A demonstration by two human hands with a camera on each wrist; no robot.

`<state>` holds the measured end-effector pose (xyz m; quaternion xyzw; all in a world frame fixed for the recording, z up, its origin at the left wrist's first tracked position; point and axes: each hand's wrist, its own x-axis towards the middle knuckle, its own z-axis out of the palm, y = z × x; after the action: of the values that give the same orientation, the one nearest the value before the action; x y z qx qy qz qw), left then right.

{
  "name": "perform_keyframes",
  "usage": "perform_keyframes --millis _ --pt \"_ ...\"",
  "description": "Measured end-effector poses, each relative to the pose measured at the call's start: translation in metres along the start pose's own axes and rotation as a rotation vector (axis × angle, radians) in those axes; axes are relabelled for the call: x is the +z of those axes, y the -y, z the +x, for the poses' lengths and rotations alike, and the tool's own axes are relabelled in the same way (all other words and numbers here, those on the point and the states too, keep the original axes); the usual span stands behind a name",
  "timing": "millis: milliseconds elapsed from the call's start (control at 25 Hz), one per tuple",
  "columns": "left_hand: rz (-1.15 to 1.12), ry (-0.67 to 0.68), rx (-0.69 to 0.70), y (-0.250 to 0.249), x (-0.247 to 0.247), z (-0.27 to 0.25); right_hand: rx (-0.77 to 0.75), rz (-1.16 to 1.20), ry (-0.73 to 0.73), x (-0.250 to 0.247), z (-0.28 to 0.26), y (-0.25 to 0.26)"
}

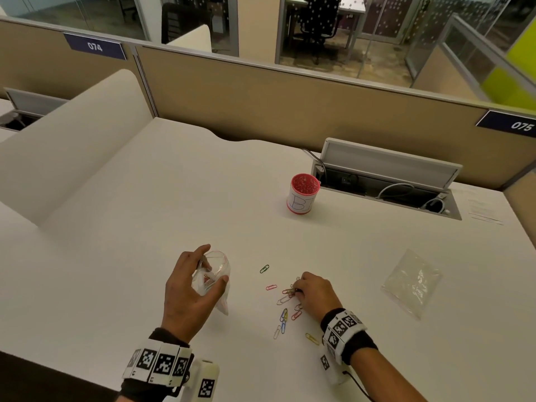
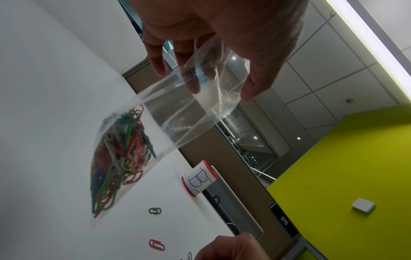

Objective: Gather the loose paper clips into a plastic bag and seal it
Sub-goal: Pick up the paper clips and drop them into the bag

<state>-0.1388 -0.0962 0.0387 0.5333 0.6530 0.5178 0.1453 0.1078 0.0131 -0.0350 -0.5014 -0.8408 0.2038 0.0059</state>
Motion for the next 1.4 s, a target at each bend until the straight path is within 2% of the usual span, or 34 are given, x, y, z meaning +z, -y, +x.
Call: perform_keyframes --millis 80,200,320,400,520,640,760,920,1040,1240,1400 --pt "-0.006 0.025 0.01 -0.001 0.003 -0.002 0.072 0.079 -0.034 -0.012 -0.003 0.002" --pt "-0.007 0.061 0.031 -0.004 0.011 -0.002 0.131 0.42 -0.149 -0.04 -0.006 0.018" --pt "-0.012 0.091 0.04 -0.006 0.021 -0.001 0.017 0.741 -0.222 -0.079 -0.01 0.052" --pt "-0.013 0.114 0.044 -0.008 0.026 -0.001 -0.106 0.799 -0.242 -0.101 -0.013 0.078" --pt "-0.017 0.147 0.051 -0.011 0.034 -0.001 -0.233 0.796 -0.243 -0.118 -0.013 0.106" --pt "-0.016 0.173 0.074 -0.013 0.039 -0.002 -0.282 0.739 -0.167 -0.12 -0.009 0.119" --pt "-0.061 0.174 0.085 -0.013 0.04 -0.003 -0.318 0.604 -0.067 -0.115 -0.006 0.123" --pt "-0.067 0.168 0.075 -0.013 0.041 -0.004 -0.362 0.365 -0.007 -0.113 -0.008 0.124" --pt "-0.068 0.172 0.076 -0.012 0.043 -0.005 -0.385 0.282 -0.008 -0.115 -0.007 0.124" --pt "-0.066 0.159 0.087 -0.012 0.044 -0.006 -0.41 0.303 0.008 -0.111 -0.011 0.127" --pt "-0.043 0.161 0.083 -0.009 0.041 -0.005 -0.374 0.344 -0.1 -0.106 -0.013 0.113"
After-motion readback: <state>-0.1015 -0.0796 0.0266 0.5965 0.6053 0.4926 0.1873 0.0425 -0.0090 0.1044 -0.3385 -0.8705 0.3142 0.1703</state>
